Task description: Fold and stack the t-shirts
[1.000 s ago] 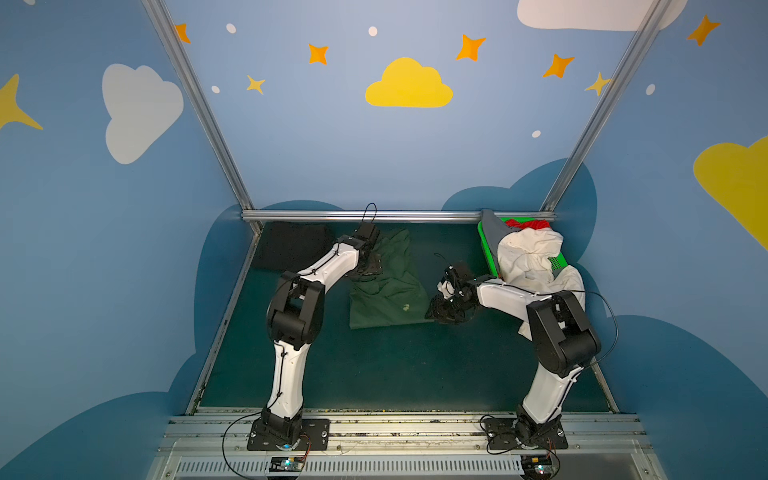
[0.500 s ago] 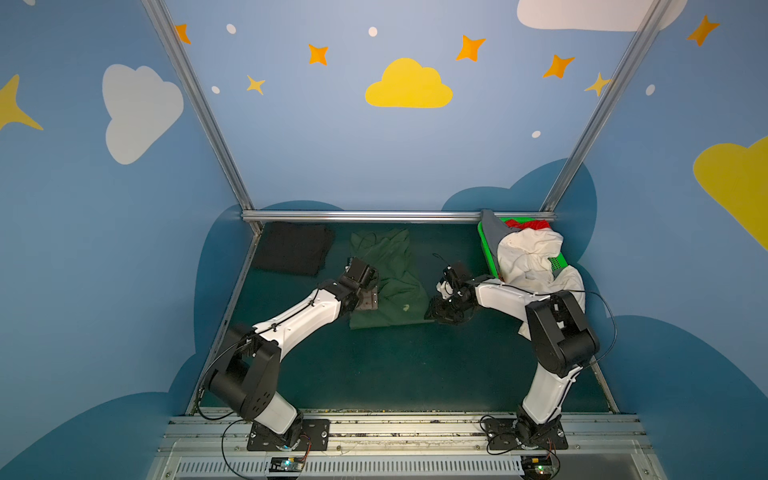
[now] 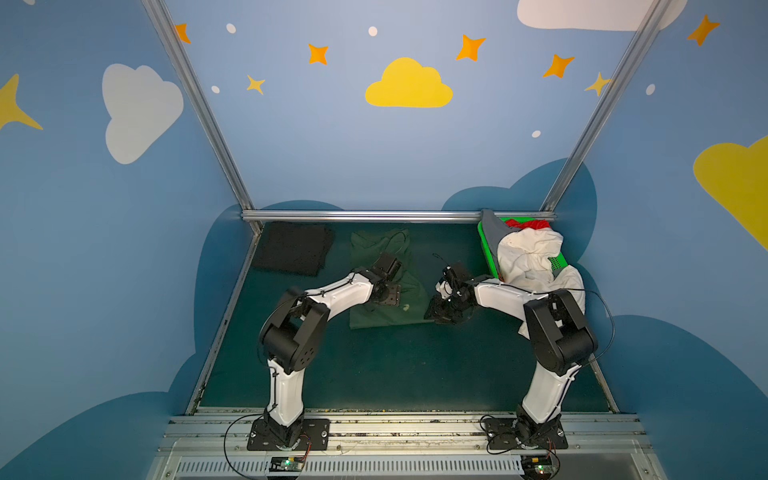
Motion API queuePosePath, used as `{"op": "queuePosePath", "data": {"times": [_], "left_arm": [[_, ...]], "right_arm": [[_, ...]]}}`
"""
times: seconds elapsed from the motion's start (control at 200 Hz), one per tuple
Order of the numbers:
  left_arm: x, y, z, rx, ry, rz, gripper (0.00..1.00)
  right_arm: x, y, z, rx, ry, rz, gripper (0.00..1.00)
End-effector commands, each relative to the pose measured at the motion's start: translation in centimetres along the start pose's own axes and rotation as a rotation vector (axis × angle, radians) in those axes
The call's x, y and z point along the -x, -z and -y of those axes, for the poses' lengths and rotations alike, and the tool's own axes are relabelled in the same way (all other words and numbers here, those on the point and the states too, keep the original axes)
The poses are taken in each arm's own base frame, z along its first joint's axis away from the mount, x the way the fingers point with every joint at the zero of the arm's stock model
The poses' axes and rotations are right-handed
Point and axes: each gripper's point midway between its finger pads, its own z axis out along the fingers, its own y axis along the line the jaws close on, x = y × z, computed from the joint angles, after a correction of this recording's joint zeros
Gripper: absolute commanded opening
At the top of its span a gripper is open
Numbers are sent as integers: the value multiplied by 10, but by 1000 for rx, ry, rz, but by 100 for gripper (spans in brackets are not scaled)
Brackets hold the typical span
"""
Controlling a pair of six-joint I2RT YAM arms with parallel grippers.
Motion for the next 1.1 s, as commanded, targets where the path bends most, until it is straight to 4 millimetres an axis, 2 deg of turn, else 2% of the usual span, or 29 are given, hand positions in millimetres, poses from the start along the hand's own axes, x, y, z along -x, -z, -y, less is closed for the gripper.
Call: {"op": "queuePosePath", "data": {"times": [0.0,0.095,0.19,0.315,0.385,0.486,0.611,0.771,0.886,0.956,1.001,1.091], "left_arm": [[-9,-12,-9,66,-35,-76,75],[0,-19,-12,96,-30,-60,75],[7,-27,-14,99,-27,-54,74],[21,-32,-17,121,-25,-35,74],[32,-32,-19,137,-33,-5,74],[47,-34,-21,143,-46,30,75],[58,-48,-28,175,-64,30,74],[70,-66,-44,265,-86,32,74],[80,-65,-43,235,-50,51,74],[83,-60,-42,227,-38,62,74],[83,-55,-41,224,-36,63,75],[84,-38,-44,227,-11,83,82]], "right_arm": [[-20,-19,16,-49,-26,-85,44],[-20,-19,17,-55,-28,-85,34],[-20,-22,19,-57,-30,-94,31],[-21,-25,20,-59,-33,-106,19],[-23,-27,21,-61,-38,-115,17],[-27,-29,24,-64,-41,-128,9],[-34,-30,25,-56,-49,-151,6],[-44,-29,19,-23,-61,-174,7],[-53,-26,17,-40,-44,-194,10],[-59,-22,12,-46,-27,-208,19],[-62,-17,10,-50,-15,-207,30],[-63,-3,2,-52,8,-185,46]]}}
